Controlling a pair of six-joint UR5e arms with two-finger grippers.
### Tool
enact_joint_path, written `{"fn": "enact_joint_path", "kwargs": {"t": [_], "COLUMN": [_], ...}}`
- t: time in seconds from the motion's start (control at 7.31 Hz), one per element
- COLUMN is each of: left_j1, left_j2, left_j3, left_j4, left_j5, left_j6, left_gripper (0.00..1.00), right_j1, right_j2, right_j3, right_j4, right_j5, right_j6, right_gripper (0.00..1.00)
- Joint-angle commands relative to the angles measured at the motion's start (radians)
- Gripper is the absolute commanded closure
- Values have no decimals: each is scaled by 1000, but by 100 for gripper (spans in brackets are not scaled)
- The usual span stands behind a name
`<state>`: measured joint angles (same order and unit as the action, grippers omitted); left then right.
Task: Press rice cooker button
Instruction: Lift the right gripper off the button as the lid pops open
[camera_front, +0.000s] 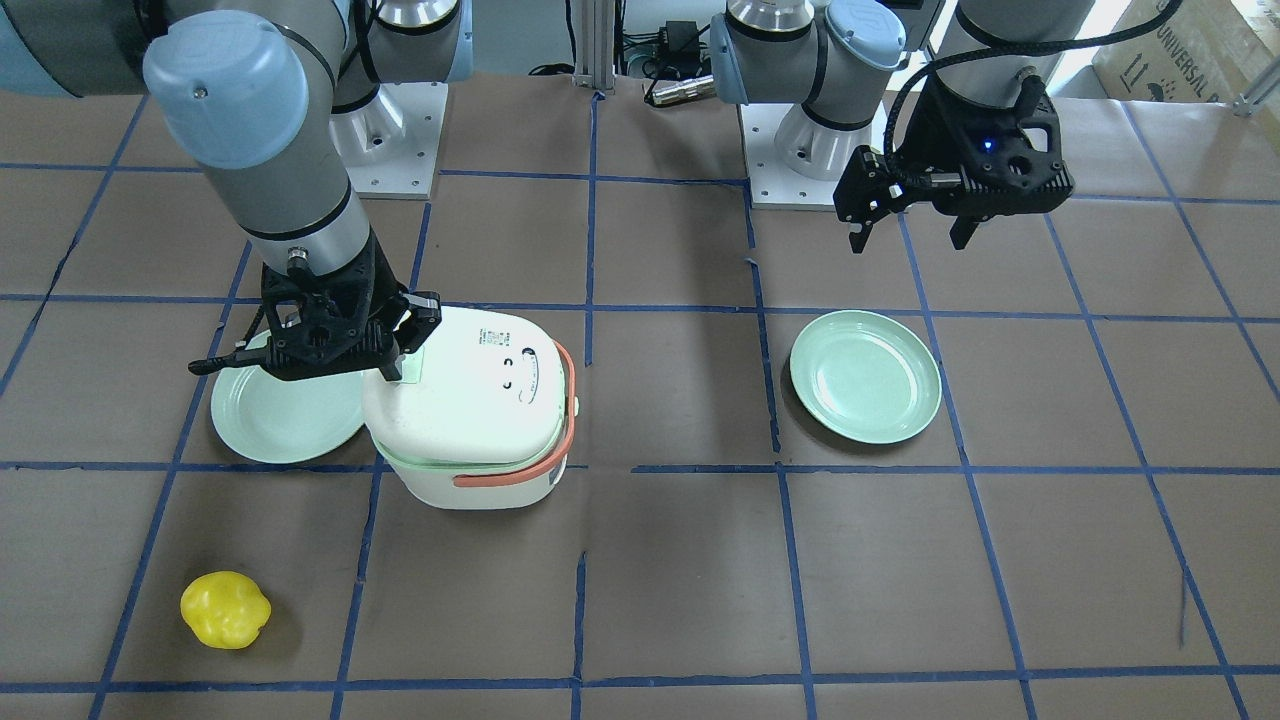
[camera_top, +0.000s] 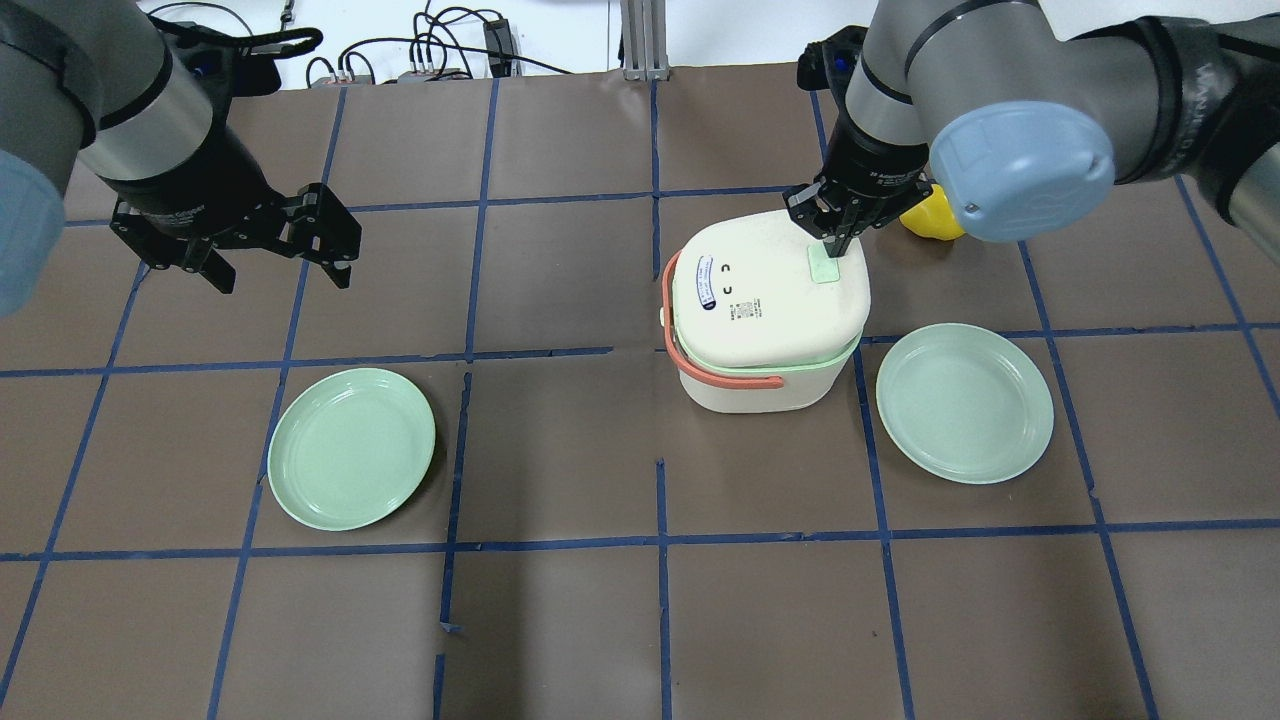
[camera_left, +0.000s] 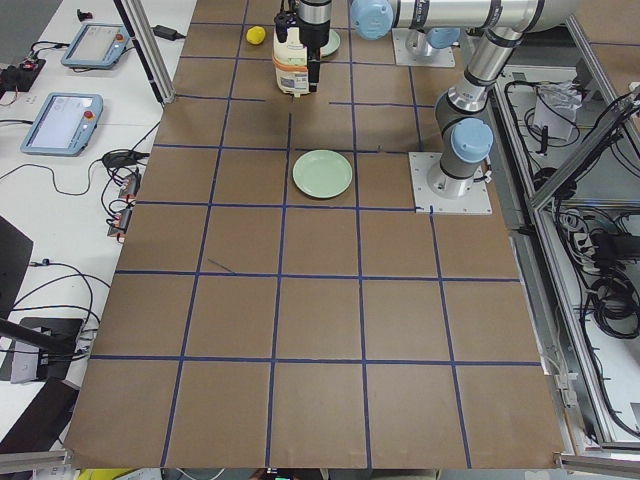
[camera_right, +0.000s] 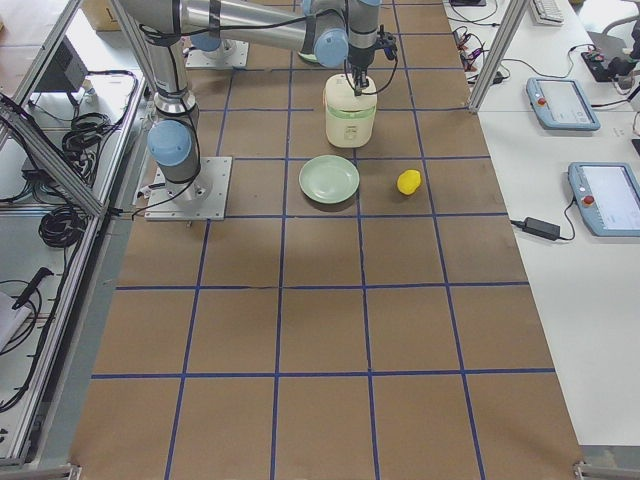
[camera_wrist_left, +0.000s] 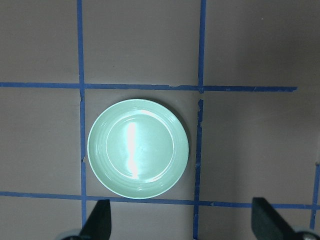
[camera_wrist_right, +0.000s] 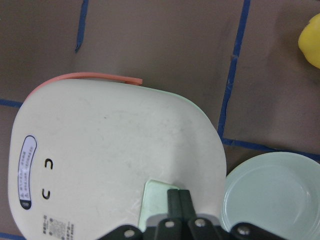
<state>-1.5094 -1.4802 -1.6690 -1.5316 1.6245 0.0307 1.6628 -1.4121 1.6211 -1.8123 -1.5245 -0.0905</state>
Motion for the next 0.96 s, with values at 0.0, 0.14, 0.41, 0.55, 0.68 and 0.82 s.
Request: {"fn": "enact_joint_path", "kwargs": {"t": [0.0, 0.14, 0.41, 0.55, 0.68, 0.82], "left_j1": [0, 0, 0, 0, 0, 0], "left_j2": [0, 0, 0, 0, 0, 0], "left_j3": [0, 0, 0, 0, 0, 0], "left_j4": [1, 1, 1, 1, -1, -1], "left_j5": [0, 0, 0, 0, 0, 0], "left_j6": [0, 0, 0, 0, 0, 0], "left_gripper": [0, 0, 0, 0, 0, 0], "right_j1": [0, 0, 0, 0, -3, -15], "right_j2": [-24, -48, -82, -88, -97, -102], "right_j3": [-49, -66, -118, -127, -127, -127], "right_j4": [85, 128, 218, 223, 222, 217], "right_j5": [0, 0, 0, -2, -2, 0], "right_j6": [0, -2, 0, 0, 0, -3], "right_gripper": [92, 91, 91, 91, 90, 89]}}
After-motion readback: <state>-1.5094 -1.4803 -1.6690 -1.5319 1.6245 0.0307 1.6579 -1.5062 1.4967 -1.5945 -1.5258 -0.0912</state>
